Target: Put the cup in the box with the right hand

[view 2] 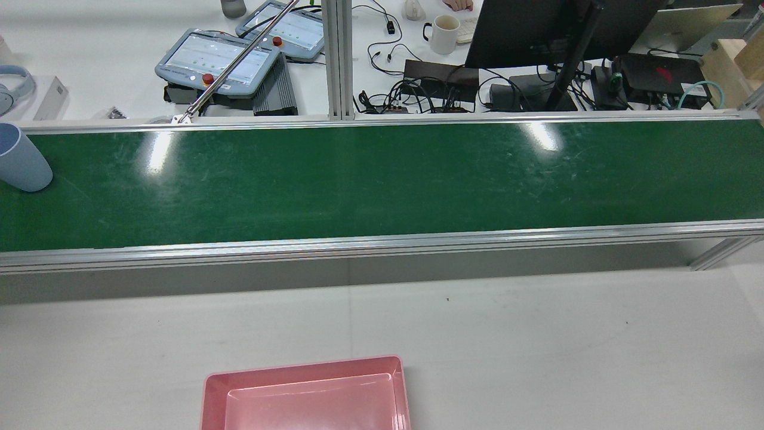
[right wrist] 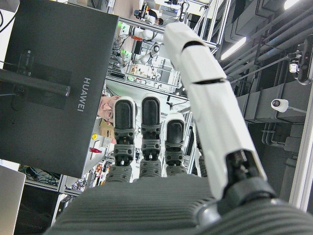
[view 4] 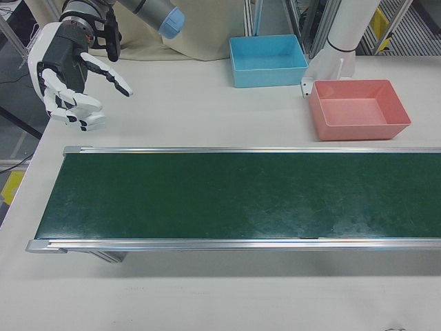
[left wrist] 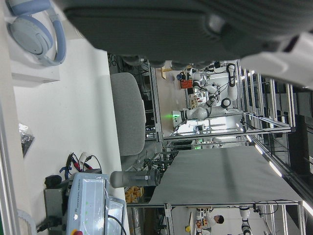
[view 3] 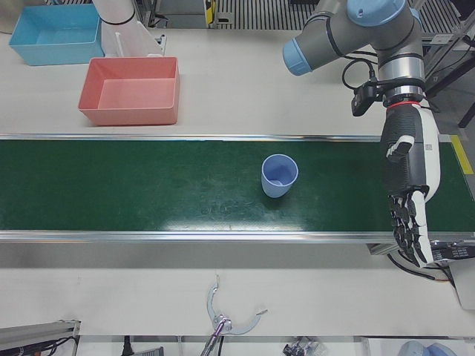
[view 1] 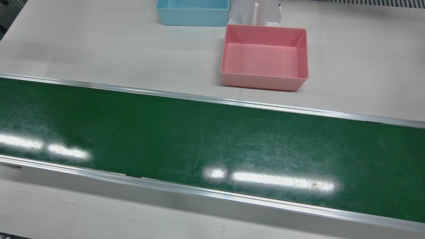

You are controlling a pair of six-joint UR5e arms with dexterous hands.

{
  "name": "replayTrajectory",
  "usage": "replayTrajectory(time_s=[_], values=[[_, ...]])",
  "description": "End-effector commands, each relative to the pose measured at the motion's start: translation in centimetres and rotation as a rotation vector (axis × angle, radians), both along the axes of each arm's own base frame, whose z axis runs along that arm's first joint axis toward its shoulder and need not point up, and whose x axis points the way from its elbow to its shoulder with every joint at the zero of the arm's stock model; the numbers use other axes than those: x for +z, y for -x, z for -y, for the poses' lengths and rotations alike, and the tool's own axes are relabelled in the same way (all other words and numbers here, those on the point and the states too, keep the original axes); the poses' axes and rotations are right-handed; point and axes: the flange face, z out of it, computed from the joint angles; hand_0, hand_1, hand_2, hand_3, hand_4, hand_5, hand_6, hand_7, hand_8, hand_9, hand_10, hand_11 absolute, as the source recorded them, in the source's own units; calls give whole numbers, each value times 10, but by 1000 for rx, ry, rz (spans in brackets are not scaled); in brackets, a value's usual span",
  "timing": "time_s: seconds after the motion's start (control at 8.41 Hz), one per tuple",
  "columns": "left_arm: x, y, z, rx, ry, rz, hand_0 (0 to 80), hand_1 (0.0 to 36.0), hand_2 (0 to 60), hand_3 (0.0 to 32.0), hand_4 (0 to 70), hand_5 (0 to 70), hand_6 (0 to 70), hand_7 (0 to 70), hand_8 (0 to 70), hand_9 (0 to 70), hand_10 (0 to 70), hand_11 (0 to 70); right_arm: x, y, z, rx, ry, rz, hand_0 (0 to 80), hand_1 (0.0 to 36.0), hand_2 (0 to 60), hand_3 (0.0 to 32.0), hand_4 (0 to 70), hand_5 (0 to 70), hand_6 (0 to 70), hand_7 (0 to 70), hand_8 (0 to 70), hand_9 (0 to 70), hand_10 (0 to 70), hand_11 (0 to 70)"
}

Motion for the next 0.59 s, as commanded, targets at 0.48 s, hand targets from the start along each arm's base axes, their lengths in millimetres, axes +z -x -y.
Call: replayTrajectory(time_s=[0.48], values=[[0, 0, 0, -1, -2, 0, 0, 0, 0, 0, 0, 0, 0, 0, 0, 0, 0, 0, -1, 0, 0, 0, -2, 2, 800, 360, 155, 0, 145, 190, 194, 652, 367, 458, 286, 443]])
